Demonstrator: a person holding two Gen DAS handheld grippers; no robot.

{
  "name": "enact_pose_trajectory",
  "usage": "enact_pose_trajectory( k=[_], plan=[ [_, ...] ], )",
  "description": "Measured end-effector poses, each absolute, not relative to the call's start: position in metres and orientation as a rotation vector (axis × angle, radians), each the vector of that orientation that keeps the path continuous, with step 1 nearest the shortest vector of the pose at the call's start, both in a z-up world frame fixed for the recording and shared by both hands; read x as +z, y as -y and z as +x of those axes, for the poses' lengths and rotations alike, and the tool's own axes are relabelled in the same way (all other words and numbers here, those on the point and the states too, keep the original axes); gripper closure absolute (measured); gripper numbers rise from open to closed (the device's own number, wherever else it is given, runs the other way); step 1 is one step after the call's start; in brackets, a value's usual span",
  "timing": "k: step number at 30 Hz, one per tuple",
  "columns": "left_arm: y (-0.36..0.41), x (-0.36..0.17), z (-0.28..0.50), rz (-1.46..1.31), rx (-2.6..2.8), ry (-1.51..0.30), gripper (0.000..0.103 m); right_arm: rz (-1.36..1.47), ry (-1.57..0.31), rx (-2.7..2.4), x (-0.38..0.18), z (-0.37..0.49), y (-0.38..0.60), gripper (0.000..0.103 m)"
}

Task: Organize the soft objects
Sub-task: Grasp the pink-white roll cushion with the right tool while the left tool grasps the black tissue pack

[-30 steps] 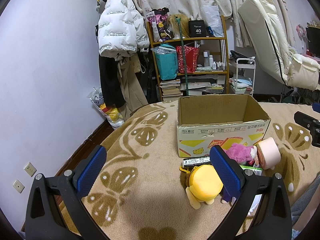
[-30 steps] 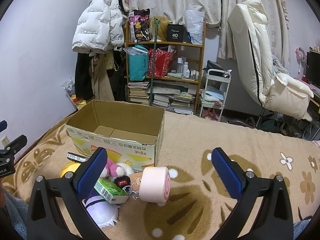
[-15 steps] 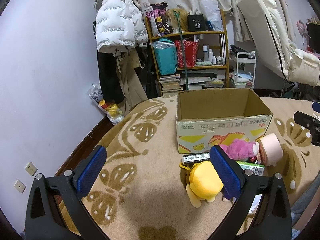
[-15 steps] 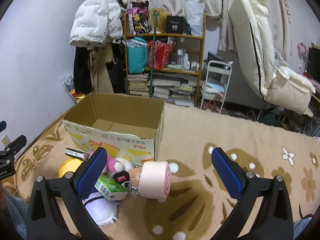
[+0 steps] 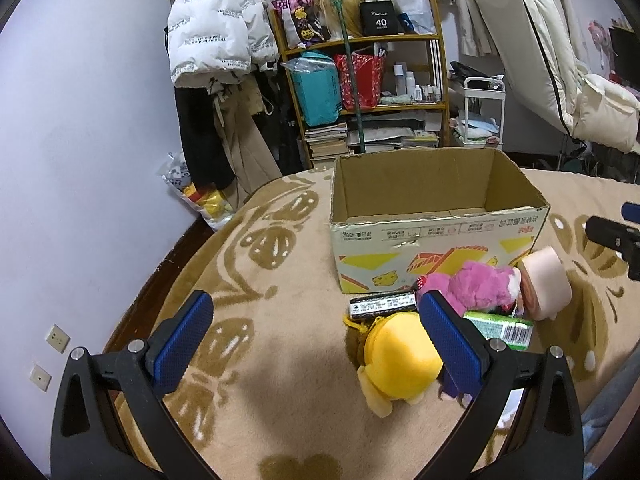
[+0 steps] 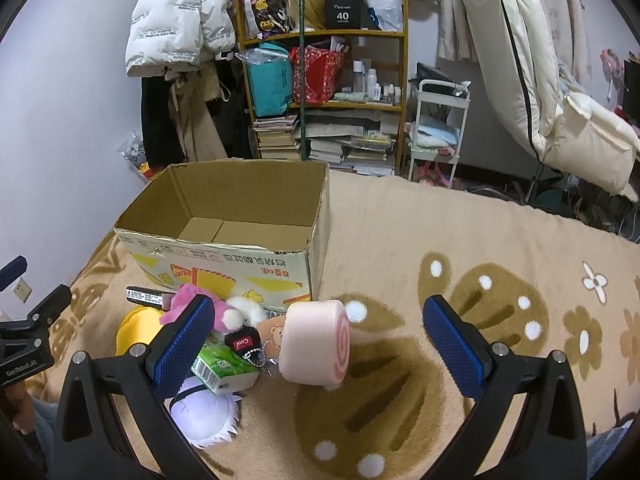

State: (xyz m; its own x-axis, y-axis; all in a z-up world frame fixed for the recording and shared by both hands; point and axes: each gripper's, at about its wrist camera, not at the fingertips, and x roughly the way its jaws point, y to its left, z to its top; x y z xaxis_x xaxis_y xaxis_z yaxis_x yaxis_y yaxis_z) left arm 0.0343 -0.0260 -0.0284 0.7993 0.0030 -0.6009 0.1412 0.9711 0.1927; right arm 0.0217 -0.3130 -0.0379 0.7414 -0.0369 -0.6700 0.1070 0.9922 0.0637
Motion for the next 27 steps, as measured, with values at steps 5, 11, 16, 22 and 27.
enact_pose_trajectory(
  k=[5,11,16,22,27],
  plan=[
    [0.029,-0.034,0.05,0.209,-0.076,-0.674,0.001,0.13,-0.765,-0.075,-0.043,0.033,0.32,0.0],
    [0.038,-0.045,0.069,0.214,-0.083,-0.704,0.001,0.163,-0.864,-0.075,-0.061,0.052,0.326,0.0],
    [0.046,-0.057,0.086,0.214,-0.087,-0.74,0.001,0.18,-0.934,-0.065,-0.076,0.064,0.33,0.0],
    [0.054,-0.074,0.102,0.224,-0.095,-0.776,0.001,0.178,-1.002,-0.058,-0.096,0.072,0.329,0.0],
    [0.061,-0.086,0.11,0.234,-0.106,-0.81,0.001,0.178,-1.052,-0.052,-0.109,0.079,0.327,0.0]
  ],
)
